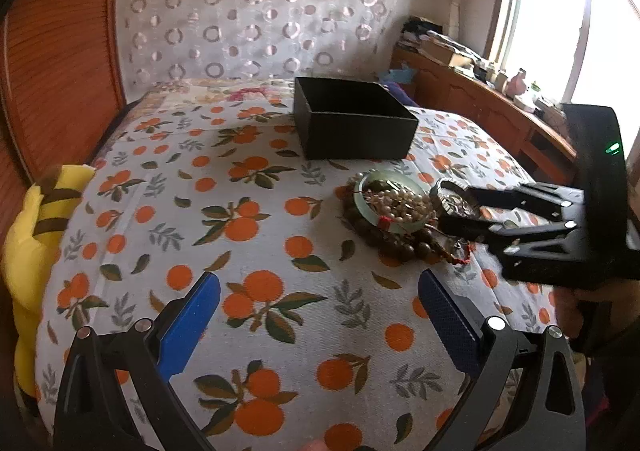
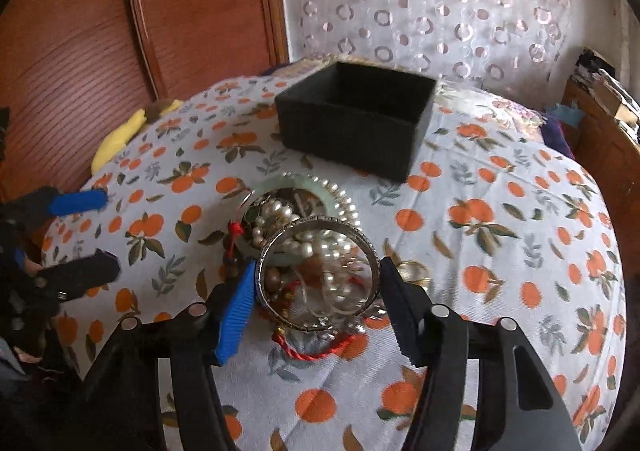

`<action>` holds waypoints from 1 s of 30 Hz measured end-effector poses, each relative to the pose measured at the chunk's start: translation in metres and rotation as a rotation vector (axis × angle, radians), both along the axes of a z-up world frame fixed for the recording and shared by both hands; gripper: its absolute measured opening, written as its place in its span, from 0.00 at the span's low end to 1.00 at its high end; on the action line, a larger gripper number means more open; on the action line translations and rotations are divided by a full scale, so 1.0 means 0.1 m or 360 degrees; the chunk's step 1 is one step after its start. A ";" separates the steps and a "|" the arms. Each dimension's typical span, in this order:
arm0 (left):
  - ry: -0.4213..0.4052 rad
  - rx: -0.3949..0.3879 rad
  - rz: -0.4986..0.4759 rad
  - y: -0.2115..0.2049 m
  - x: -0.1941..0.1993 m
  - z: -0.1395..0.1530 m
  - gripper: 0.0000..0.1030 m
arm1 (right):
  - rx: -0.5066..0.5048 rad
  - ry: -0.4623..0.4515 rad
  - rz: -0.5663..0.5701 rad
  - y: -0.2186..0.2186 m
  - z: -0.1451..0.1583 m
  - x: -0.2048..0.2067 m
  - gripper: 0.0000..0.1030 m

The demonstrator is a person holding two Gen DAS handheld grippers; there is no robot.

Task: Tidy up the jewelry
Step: 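Grasp the silver cuff bangle with the right tool while the left tool approaches the pearls, then lift the cuff bangle with the right tool while the left tool grasps the pearl necklace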

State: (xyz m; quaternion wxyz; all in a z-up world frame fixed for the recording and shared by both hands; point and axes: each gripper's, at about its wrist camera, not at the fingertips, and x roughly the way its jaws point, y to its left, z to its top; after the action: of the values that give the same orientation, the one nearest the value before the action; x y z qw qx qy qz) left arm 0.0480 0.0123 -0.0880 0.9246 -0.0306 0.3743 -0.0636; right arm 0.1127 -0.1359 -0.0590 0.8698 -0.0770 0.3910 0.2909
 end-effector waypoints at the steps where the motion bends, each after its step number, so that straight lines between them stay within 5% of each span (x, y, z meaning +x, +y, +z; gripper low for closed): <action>1: 0.0002 0.0004 -0.0013 -0.02 0.02 0.00 0.93 | 0.0019 -0.0011 -0.0009 -0.05 0.04 -0.02 0.61; 10: -0.0013 -0.0082 -0.0177 -0.21 0.24 0.05 0.92 | 0.0008 -0.0076 -0.0088 -0.50 0.14 -0.16 0.61; 12: 0.0003 -0.0105 -0.0230 -0.28 0.31 0.05 0.74 | -0.0020 -0.0061 -0.0122 -0.60 0.07 -0.17 0.61; 21: 0.0094 -0.0156 -0.0379 -0.49 0.63 0.06 0.33 | -0.0077 0.0023 -0.0190 -0.86 -0.12 -0.20 0.61; 30: 0.0189 0.0002 -0.0421 -0.53 0.95 -0.02 0.27 | -0.0096 0.0064 -0.0205 -0.87 -0.27 -0.19 0.61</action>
State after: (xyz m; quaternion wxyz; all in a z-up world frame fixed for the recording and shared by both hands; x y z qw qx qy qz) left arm 0.1426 -0.0404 -0.0903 0.8843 0.0160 0.4293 -0.1828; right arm 0.0933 -0.2233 -0.0856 0.8760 -0.0718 0.4211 0.2238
